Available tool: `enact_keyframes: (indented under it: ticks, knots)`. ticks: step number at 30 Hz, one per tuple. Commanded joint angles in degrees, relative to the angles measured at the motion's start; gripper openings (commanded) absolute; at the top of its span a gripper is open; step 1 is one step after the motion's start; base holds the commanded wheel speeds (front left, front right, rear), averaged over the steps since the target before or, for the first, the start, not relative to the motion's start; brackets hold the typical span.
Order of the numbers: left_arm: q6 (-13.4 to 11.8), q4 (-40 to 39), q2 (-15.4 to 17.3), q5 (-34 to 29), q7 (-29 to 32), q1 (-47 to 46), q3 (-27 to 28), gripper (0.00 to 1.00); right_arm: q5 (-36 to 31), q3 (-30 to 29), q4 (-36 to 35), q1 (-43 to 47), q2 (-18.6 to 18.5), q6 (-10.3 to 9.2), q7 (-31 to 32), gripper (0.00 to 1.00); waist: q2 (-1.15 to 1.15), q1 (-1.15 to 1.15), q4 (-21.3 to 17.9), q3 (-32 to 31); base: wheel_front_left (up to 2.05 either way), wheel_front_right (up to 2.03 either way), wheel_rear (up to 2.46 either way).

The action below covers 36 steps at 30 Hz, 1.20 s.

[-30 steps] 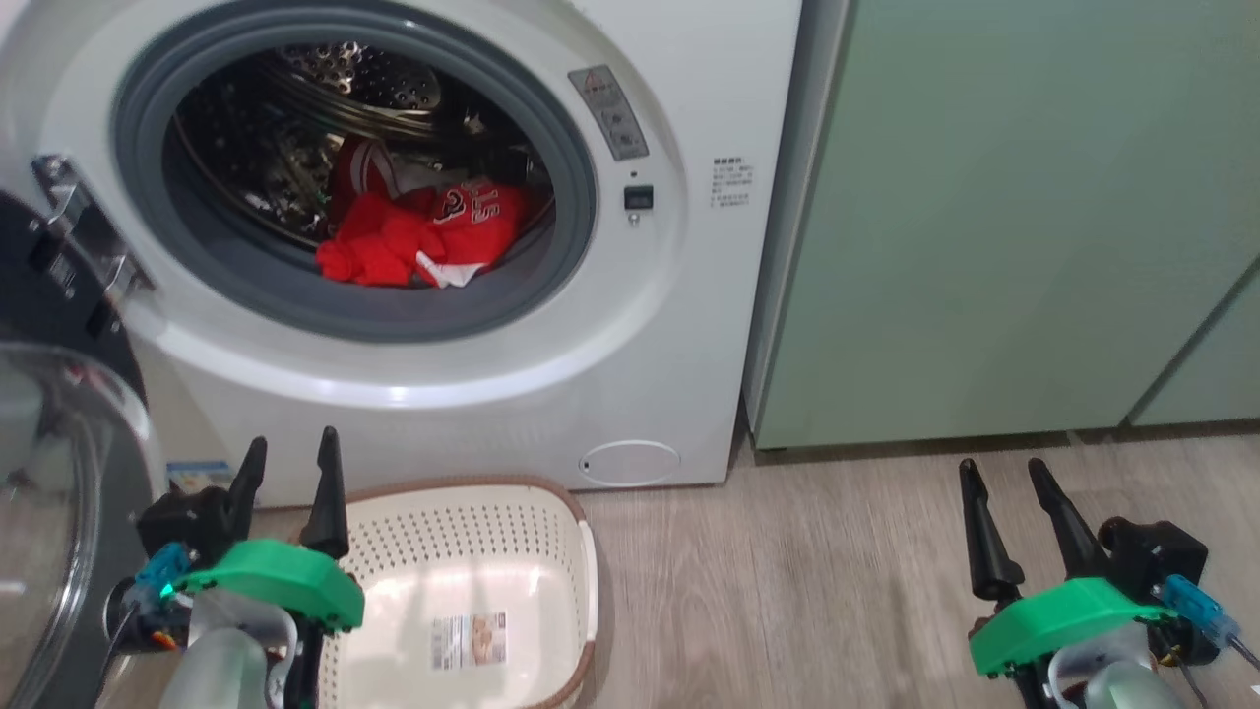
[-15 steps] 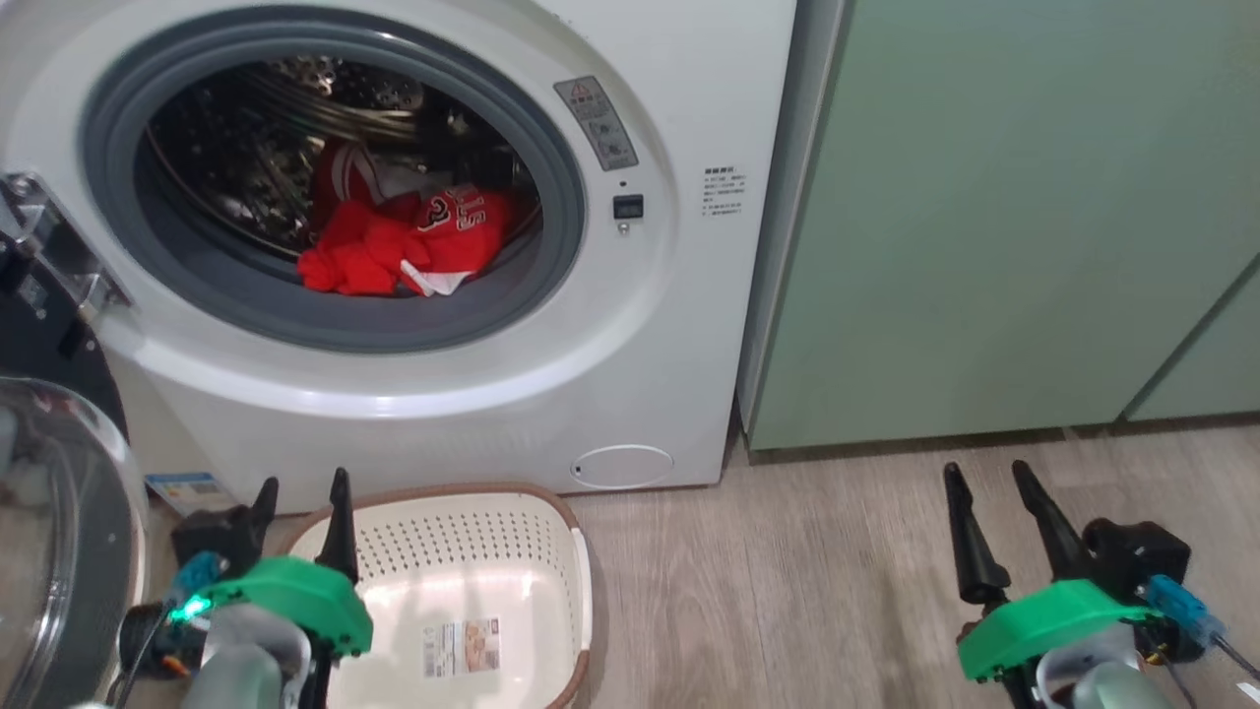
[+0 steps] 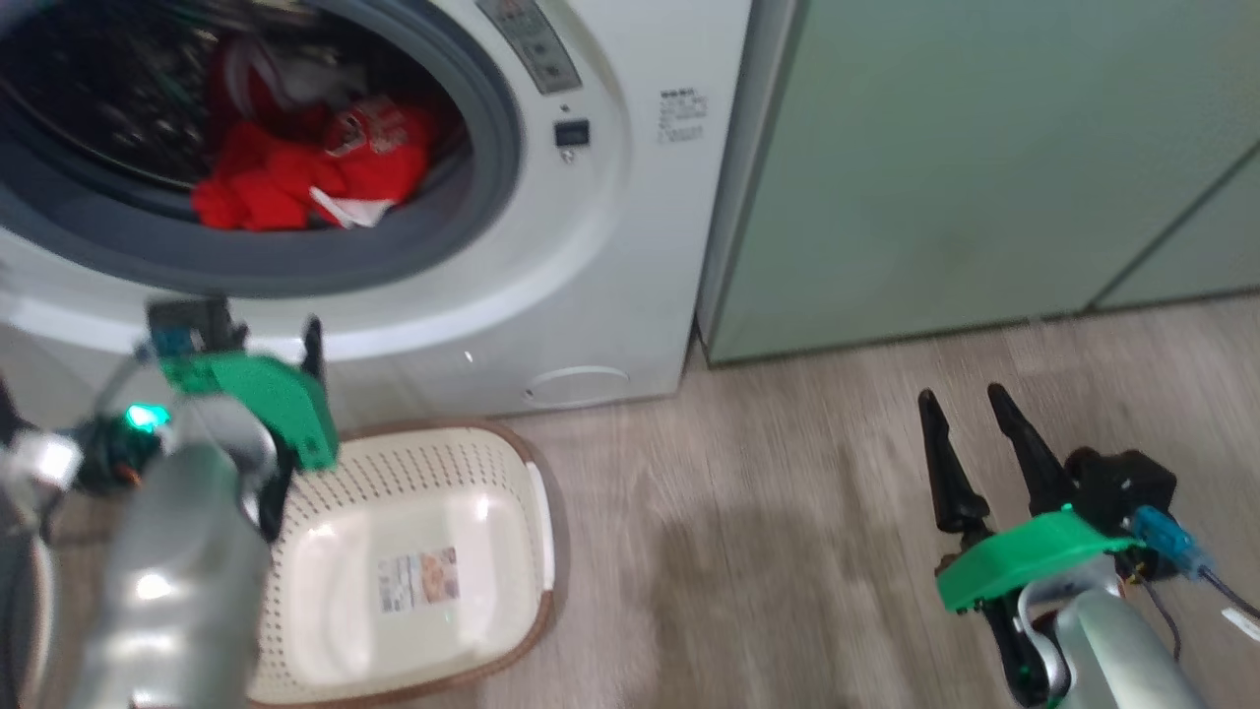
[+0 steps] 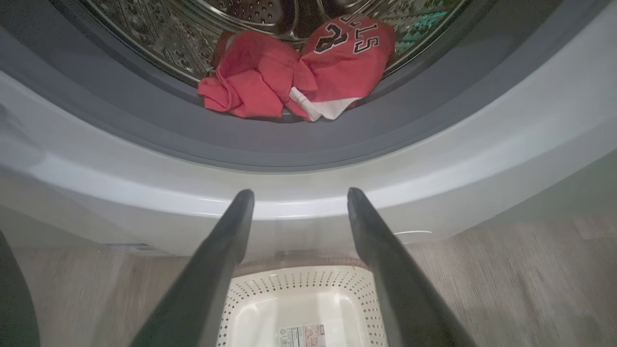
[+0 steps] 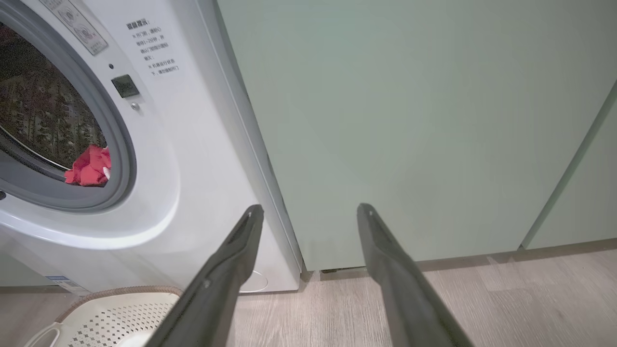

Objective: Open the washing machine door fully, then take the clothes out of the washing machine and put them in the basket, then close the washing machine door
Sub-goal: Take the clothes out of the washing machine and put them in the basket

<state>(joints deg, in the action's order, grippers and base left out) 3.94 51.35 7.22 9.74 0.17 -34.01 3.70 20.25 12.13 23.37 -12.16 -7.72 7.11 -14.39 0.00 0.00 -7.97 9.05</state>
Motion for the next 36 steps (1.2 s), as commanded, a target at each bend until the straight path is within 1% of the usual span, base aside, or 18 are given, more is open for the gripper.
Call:
enact_keyframes:
  ticks: [1, 6, 10, 12, 18, 23, 26, 28, 31, 32, 34, 35, 36]
  knots:
    - [-0.6, -1.0, 2.4, 0.4, 1.2, -3.9, 1.7, 1.0, 0.3, 1.3, -1.9, -1.5, -0.8, 0.37, -0.6, 1.0, 0.0, 0.0, -1.8, 3.0, 0.0, 0.0, 0.0]
    - [-2.2, 0.0, 4.0, 0.1, 7.6, -12.8, 1.1, 1.0, 0.6, 1.5, -2.1, -3.7, -0.7, 0.37, -0.6, 1.0, 0.0, 0.0, -2.9, 7.8, 0.0, 0.0, 0.0]
    - [-3.9, 0.6, 5.6, -0.3, 10.7, -19.6, 0.9, 1.0, 0.7, 1.7, -2.5, -5.8, -0.7, 0.37, -0.6, 1.0, 0.0, 0.0, -4.0, 12.1, 0.0, 0.0, 0.0]
    - [-4.2, 1.1, 6.5, -0.4, 11.7, -22.6, 0.9, 1.0, 0.7, 1.7, -2.9, -6.9, -0.6, 0.37, -0.6, 1.0, 0.0, 0.0, -4.5, 14.2, 0.0, 0.0, 0.0]
    - [-5.2, 3.5, 9.9, -1.2, 13.3, -29.9, 0.3, 1.0, 0.8, 1.7, -3.8, -9.6, -0.1, 0.37, -0.6, 1.0, 0.0, 0.0, -5.6, 19.7, 0.0, 0.0, 0.0]
    - [-5.9, 5.2, 11.5, -2.3, 13.4, -33.8, -0.7, 1.0, 0.8, 1.5, -4.2, -10.7, 0.0, 0.37, -0.6, 1.0, 0.0, 0.0, -5.8, 22.3, 0.0, 0.0, 0.0]
    - [-7.3, 7.7, 12.8, -3.6, 13.6, -36.6, -1.8, 1.0, 0.9, 1.4, -4.4, -11.3, 0.2, 0.37, -0.6, 1.0, 0.0, 0.0, -6.0, 23.9, 0.0, 0.0, 0.0]
    - [-7.8, 9.2, 13.3, -4.1, 13.9, -37.6, -2.4, 1.0, 1.0, 1.4, -4.5, -11.6, 0.2, 0.37, -0.6, 1.0, 0.0, 0.0, -6.2, 24.3, 0.0, 0.0, 0.0]
    - [-7.3, 11.7, 13.5, -3.7, 14.7, -38.6, -2.6, 1.0, 1.2, 1.4, -4.5, -12.0, 0.4, 0.37, -0.6, 1.0, 0.0, 0.0, -6.4, 24.9, 0.0, 0.0, 0.0]
    - [-7.2, 12.5, 13.6, -3.6, 14.9, -38.9, -2.6, 0.83, 1.3, 1.4, -4.5, -12.1, 0.5, 0.37, -0.6, 1.0, 0.0, 0.0, -6.5, 25.1, 0.0, 0.0, 0.0]
    - [-7.1, 13.7, 14.1, -3.5, 14.5, -39.3, -2.7, 0.45, 1.4, 1.3, -4.5, -12.3, 0.6, 0.37, -0.6, 1.0, 0.0, 0.0, -6.7, 25.3, 0.0, 0.0, 0.0]
    - [-7.1, 14.2, 14.3, -3.5, 14.2, -39.5, -2.8, 0.31, 1.4, 1.3, -4.5, -12.3, 0.6, 0.37, -0.6, 1.0, 0.0, 0.0, -6.8, 25.4, 0.0, 0.0, 0.0]
    - [-7.1, 14.7, 14.5, -3.7, 13.8, -39.6, -3.1, 0.0, 1.5, 1.2, -4.5, -12.3, 0.6, 0.37, -0.6, 1.0, 0.0, 0.0, -6.9, 25.5, 0.0, 0.0, 0.0]
